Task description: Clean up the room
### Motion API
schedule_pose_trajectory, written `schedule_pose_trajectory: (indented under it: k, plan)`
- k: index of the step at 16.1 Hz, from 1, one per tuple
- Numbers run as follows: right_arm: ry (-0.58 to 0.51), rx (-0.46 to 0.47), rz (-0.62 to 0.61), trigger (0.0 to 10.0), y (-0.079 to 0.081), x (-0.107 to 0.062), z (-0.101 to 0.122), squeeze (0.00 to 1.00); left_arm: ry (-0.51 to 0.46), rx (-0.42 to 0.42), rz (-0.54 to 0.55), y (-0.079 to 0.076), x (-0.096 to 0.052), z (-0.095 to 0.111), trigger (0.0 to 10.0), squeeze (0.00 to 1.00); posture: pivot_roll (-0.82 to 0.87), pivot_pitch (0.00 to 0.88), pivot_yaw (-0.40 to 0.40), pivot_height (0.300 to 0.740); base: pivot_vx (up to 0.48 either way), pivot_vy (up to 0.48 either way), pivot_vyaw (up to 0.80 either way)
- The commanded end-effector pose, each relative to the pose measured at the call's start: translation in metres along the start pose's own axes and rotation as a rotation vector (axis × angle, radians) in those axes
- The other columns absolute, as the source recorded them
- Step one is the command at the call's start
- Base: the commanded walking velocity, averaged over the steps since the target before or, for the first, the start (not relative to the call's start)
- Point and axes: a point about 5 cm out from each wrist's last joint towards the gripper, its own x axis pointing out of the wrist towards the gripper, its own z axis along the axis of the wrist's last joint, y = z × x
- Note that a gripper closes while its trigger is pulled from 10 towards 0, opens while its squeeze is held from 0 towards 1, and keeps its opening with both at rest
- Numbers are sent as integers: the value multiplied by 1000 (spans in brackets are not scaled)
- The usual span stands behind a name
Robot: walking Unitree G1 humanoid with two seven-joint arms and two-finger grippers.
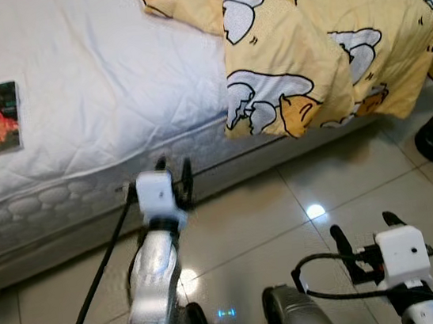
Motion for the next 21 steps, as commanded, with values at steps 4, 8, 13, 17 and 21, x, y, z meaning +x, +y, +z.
schedule_pose_trajectory:
  k: [4, 8, 13, 17, 21]
  plan:
    - [29, 45, -29, 10000, -1, 9, -7, 0, 51, -46, -104, -34, -2, 1, 10000, 1000, -321, 159, 6, 719, 0, 0, 0]
    - [30, 48, -31, 10000, 2, 12, -9, 0, 62, -75, -131, -31, -3, 5, 10000, 1000, -313, 172, 12, 719, 0, 0, 0]
    - [30, 51, -31, 10000, 5, 12, -11, 0, 99, -106, -149, -34, -4, 2, 10000, 1000, -315, 182, 19, 719, 0, 0, 0]
    - [28, 49, -26, 10000, 6, 13, -11, 0, 125, -124, -169, -34, 1, 1, 10000, 0, -310, 186, 22, 719, 432, 0, 0]
    - [26, 45, -12, 10000, 9, 14, -13, 0, 119, -132, -176, -35, 5, 4, 10000, 0, -306, 191, 23, 719, 480, 0, 0]
